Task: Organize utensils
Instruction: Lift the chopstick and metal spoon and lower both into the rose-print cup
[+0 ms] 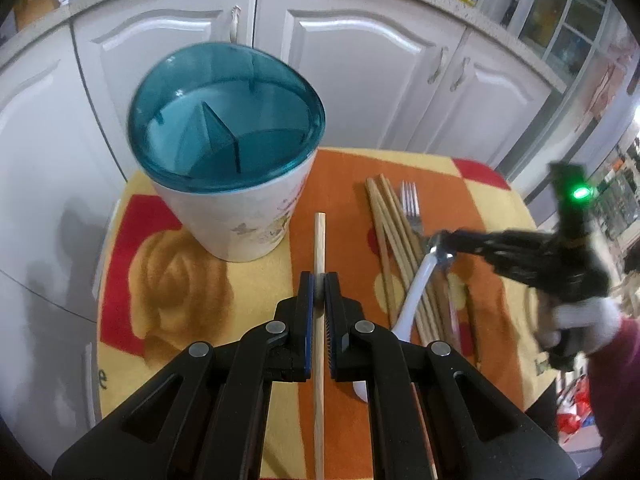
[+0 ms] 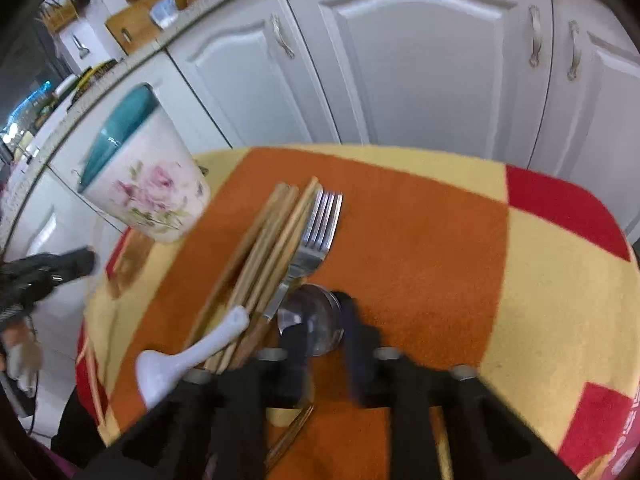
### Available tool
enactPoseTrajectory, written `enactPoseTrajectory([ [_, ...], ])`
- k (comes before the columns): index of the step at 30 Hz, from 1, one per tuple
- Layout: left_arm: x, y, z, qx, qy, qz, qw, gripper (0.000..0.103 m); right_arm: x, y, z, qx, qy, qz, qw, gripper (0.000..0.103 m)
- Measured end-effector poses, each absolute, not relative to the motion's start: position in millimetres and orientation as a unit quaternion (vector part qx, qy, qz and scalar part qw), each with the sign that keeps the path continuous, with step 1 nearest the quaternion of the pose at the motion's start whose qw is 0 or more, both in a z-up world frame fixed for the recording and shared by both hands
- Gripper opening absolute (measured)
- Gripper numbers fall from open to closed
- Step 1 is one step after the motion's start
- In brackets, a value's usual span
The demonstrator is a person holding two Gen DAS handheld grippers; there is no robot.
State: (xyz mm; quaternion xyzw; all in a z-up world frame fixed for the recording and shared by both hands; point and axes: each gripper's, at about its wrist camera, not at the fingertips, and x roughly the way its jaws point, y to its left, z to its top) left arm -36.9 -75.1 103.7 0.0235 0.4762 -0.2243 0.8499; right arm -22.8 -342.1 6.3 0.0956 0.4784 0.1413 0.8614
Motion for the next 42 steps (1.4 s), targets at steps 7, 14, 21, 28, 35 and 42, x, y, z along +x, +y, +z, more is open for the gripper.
enactPoseTrajectory([
  [7, -45.0, -54.5, 136.4, -0.016, 0.453, -0.233, 0.861, 0.004, -54.0, -353.7, 46.0, 0.08, 0.444, 0.148, 0.88, 0.002],
  [14, -56.7, -31.1, 168.1, -0.042, 0.43, -0.238, 0.87, 0.004, -71.9, -354.8, 79.8, 0.08, 0.412, 0.135, 0.898, 0.002],
  [21, -57.9, -5.4, 206.0, -0.066, 0.393, -0.229, 0.888, 0.004, -79.9, -345.9, 132.9, 0.064, 0.363, 0.142, 0.919, 0.002],
  [28, -41.0, 13.0, 247.0, -0.084, 0.334, -0.204, 0.917, 0.004, -65.4, -324.8, 179.7, 0.057, 0.321, 0.158, 0.932, 0.002],
  [35, 2.0, 15.1, 282.5, -0.094, 0.262, -0.157, 0.947, 0.004, -32.8, -290.8, 222.4, 0.057, 0.276, 0.178, 0.943, 0.002],
  [42, 44.6, 11.3, 291.1, -0.093, 0.229, -0.125, 0.961, 0.004, 20.8, -259.5, 244.3, 0.051, 0.259, 0.18, 0.948, 0.002],
])
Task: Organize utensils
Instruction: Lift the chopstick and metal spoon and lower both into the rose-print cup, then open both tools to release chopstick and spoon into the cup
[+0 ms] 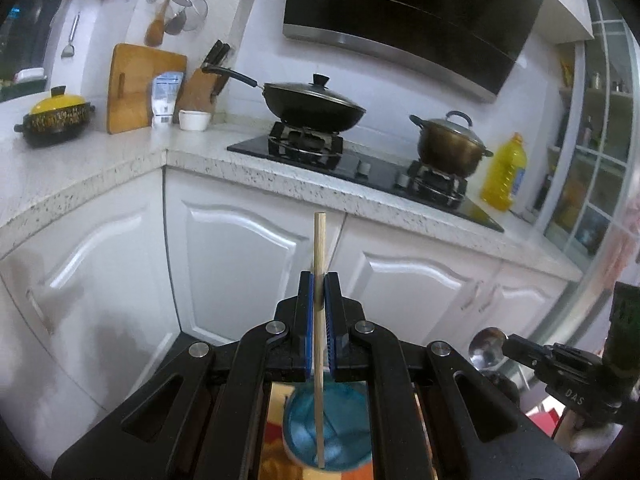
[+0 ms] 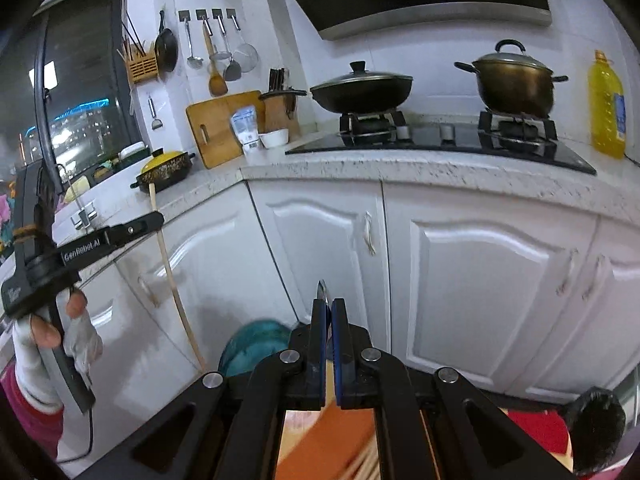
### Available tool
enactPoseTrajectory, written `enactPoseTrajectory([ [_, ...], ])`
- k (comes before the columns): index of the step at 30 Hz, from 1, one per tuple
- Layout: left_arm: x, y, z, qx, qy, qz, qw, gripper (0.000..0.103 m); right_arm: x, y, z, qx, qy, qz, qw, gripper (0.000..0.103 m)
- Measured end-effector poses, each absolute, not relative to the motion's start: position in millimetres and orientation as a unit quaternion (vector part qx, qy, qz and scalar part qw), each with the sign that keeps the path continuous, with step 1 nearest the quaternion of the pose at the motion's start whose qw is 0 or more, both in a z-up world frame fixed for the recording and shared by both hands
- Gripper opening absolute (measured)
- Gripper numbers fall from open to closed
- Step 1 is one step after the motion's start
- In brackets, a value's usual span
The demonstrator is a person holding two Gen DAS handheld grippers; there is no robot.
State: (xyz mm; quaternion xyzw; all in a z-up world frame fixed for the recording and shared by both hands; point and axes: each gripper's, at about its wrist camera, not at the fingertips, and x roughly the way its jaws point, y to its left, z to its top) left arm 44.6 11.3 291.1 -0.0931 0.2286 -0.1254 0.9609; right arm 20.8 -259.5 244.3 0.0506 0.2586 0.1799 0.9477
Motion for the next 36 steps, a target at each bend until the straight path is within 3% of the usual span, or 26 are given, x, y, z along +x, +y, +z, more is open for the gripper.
enactPoseTrajectory([
  [19, 75.4, -25.8, 229.1, -0.03, 0.256, -0.107, 0.96, 0.004, 70.7, -199.1, 197.3, -0.036, 0.28, 0.164, 0.945, 0.002],
  [36, 60.4, -21.5, 190.3, -0.031, 0.29, -0.092, 0.952, 0.004, 74.7, -185.8, 145.4, 0.016, 0.362, 0.211, 0.908, 0.004],
])
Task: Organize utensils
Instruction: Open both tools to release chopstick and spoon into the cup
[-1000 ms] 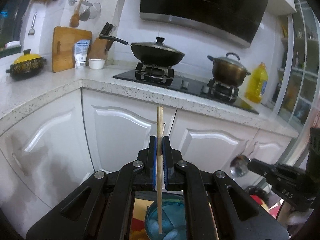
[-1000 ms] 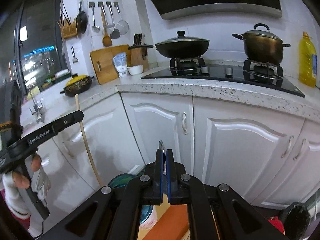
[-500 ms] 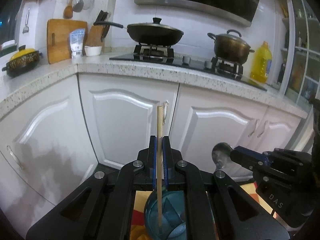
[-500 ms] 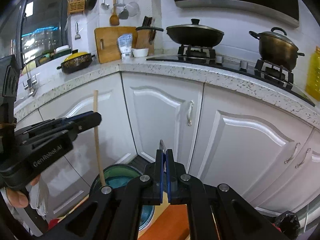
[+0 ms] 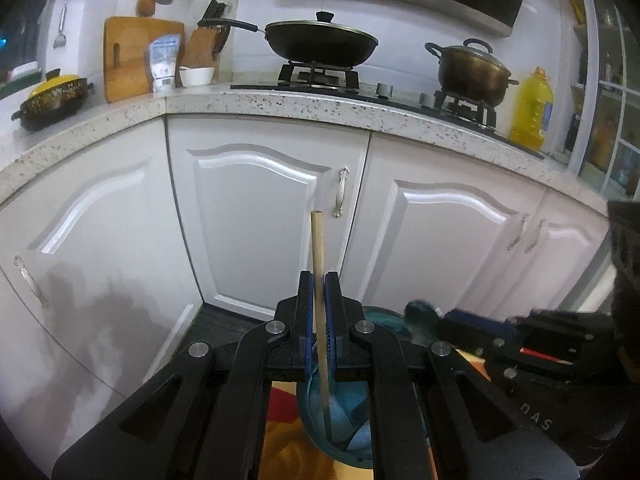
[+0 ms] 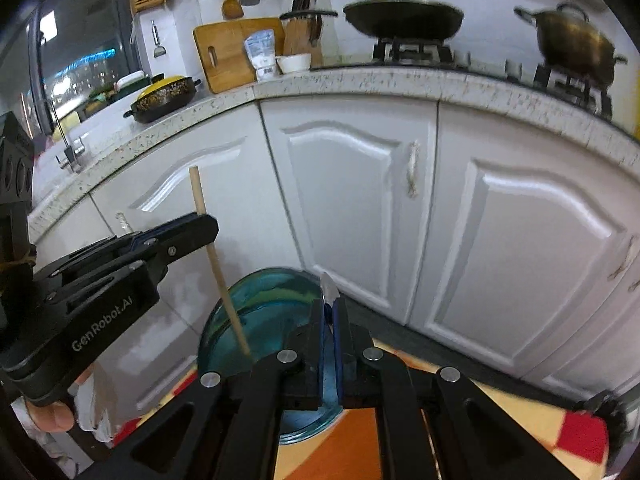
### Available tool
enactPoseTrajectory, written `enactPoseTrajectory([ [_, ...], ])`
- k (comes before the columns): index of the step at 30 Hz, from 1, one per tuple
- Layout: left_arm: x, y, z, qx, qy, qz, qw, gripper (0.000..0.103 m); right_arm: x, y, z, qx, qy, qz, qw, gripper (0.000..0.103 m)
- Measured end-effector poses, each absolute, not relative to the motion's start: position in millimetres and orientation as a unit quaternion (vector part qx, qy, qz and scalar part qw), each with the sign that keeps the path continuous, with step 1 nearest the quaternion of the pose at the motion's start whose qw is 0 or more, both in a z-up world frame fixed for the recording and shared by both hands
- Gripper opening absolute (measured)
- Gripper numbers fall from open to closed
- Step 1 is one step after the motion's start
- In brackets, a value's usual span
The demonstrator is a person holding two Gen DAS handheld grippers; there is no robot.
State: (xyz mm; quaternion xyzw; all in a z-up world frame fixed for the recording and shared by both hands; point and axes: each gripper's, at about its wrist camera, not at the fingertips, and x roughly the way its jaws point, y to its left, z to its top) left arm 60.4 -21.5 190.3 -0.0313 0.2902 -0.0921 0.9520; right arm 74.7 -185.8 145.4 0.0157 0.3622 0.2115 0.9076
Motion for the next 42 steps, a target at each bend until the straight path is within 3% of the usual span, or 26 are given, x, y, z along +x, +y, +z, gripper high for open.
enactPoseTrajectory([
  [8, 58.0, -17.3, 192.0, -0.041, 0.308, -0.096, 0.946, 0.006, 63.8, -202.7, 147.9, 0.048, 0.357, 0.206, 0.91, 0.01],
  [10, 55.5, -15.5, 193.1, -0.044, 0.313, -0.098, 0.944, 0.014, 59.8, -206.3, 148.7, 0.05, 0.357, 0.203, 0.91, 0.027],
  [11, 52.9, -14.9, 194.0, -0.044, 0.312, -0.099, 0.944, 0.024, 57.3, -209.2, 147.8, 0.053, 0.356, 0.2, 0.911, 0.032],
  [12, 49.2, -13.9, 195.5, -0.044, 0.309, -0.098, 0.945, 0.035, 54.6, -212.2, 146.7, 0.057, 0.358, 0.198, 0.911, 0.035],
  [14, 41.8, -11.4, 198.2, -0.044, 0.304, -0.099, 0.946, 0.042, 48.9, -216.3, 144.8, 0.06, 0.361, 0.195, 0.91, 0.035],
  [20, 18.7, -9.2, 203.5, -0.034, 0.307, -0.1, 0.946, 0.042, 19.0, -228.7, 146.0, 0.053, 0.356, 0.18, 0.916, 0.036],
  [23, 5.2, -13.5, 203.0, -0.025, 0.308, -0.102, 0.946, 0.043, 1.1, -236.5, 145.0, 0.057, 0.357, 0.166, 0.917, 0.041],
  [42, -60.2, -59.3, 194.1, 0.024, 0.311, -0.142, 0.94, 0.045, -93.6, -284.8, 135.0, 0.068, 0.372, 0.077, 0.922, 0.042],
])
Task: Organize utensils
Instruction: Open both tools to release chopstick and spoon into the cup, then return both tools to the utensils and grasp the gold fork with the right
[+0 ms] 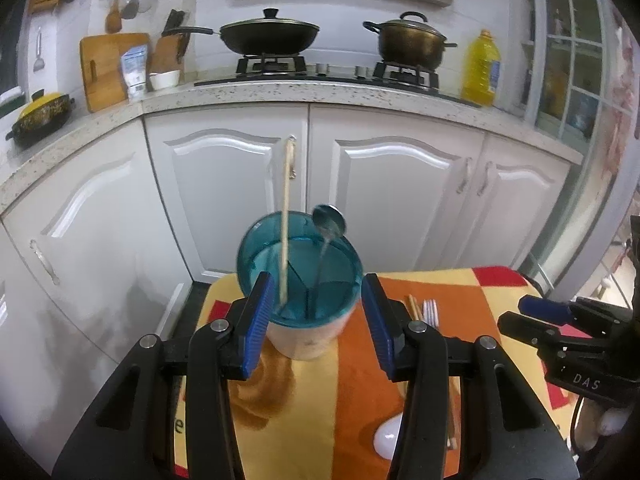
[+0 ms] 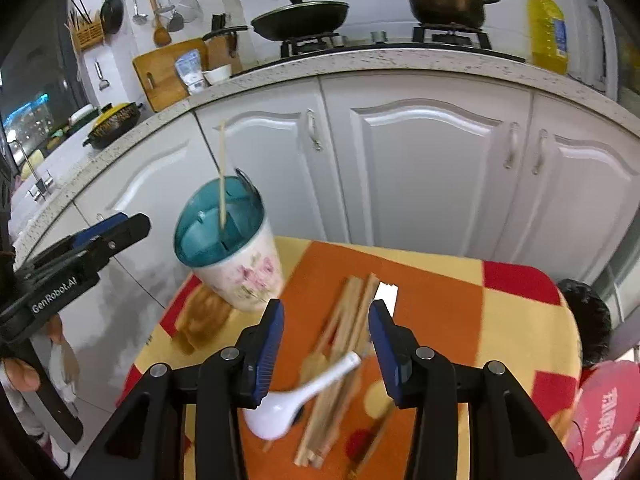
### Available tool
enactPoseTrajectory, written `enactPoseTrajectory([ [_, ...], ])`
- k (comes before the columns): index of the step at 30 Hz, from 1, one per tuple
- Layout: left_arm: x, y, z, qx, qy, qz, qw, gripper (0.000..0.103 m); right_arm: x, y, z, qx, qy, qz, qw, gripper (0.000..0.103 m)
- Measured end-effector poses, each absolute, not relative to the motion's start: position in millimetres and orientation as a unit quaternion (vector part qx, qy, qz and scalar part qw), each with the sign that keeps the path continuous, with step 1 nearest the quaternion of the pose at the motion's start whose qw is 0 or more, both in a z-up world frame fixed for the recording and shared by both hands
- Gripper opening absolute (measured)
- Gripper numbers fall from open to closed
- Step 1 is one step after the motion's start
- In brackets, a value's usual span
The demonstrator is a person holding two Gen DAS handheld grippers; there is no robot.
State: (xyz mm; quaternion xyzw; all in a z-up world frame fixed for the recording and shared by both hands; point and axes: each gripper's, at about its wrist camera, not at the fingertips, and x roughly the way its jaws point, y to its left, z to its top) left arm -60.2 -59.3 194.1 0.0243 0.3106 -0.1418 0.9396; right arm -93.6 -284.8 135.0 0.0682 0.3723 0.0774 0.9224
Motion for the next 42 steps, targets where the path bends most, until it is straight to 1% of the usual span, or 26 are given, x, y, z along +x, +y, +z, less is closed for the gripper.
enactPoseTrajectory([
  [7, -70.2, -63.6, 182.1, 0.024, 0.328, -0.163, 0.93, 0.046, -116.5, -310.1, 114.7, 0.073, 0.394, 0.057, 0.914, 0.042],
  [13, -72.6, -68.5, 165.5, 0.026, 0.354, -0.182, 0.917, 0.046, -124.8, -328.7, 80.7, 0.096, 0.432, 0.038, 0.896, 0.043],
  [26, -76.5, -88.5, 138.6, 0.038, 0.39, -0.226, 0.892, 0.046, -108.4, -329.2, 28.5, 0.15, 0.483, 0.055, 0.861, 0.042],
  [28, -74.4, -90.4, 134.4, 0.04, 0.399, -0.229, 0.887, 0.046, -106.1, -325.1, 26.9, 0.149, 0.485, 0.06, 0.86, 0.035],
  [31, -73.1, -92.5, 131.7, 0.043, 0.403, -0.231, 0.885, 0.046, -103.1, -316.8, 30.7, 0.152, 0.481, 0.083, 0.86, 0.03],
  [35, -70.6, -93.1, 131.9, 0.04, 0.402, -0.232, 0.885, 0.046, -99.1, -308.6, 32.1, 0.135, 0.479, 0.082, 0.864, 0.029],
  [42, -69.0, -103.6, 122.7, 0.037, 0.414, -0.255, 0.873, 0.046, -101.7, -319.4, 19.7, 0.143, 0.492, 0.057, 0.857, 0.029],
])
